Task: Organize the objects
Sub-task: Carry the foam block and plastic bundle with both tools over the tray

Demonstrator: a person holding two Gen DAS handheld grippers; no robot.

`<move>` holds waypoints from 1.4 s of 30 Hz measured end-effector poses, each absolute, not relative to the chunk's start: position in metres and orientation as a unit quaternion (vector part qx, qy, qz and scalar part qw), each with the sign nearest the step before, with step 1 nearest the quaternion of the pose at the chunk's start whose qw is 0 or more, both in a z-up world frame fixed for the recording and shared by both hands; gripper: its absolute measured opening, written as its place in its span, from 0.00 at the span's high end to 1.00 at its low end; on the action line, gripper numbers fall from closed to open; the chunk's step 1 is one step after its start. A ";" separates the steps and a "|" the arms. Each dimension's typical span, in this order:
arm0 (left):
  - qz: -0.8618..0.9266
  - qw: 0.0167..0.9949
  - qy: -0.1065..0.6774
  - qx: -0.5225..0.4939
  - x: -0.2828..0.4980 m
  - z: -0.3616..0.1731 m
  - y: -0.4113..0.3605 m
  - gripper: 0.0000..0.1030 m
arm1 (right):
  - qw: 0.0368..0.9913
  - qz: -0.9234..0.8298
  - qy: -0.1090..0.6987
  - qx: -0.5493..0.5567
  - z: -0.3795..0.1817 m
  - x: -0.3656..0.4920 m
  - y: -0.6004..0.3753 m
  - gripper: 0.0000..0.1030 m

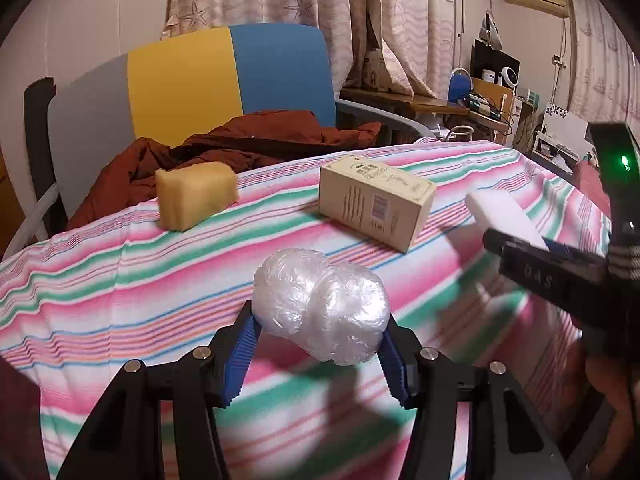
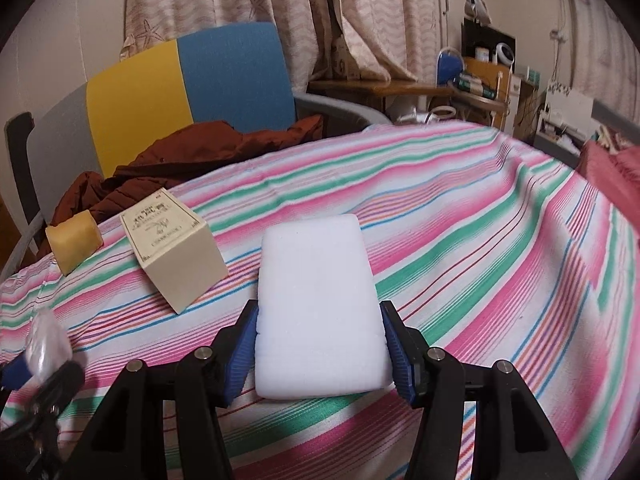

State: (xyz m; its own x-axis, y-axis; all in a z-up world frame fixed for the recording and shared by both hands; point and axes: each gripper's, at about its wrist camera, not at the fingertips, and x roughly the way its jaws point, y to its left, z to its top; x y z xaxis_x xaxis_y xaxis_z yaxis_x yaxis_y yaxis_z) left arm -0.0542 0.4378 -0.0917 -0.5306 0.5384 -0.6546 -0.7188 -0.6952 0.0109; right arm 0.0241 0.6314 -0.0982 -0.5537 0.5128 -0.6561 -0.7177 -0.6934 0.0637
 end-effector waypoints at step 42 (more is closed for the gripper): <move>0.867 0.394 0.022 -0.306 0.036 -0.066 0.256 0.45 | 0.218 0.913 0.126 -0.321 -0.077 0.072 0.450 0.43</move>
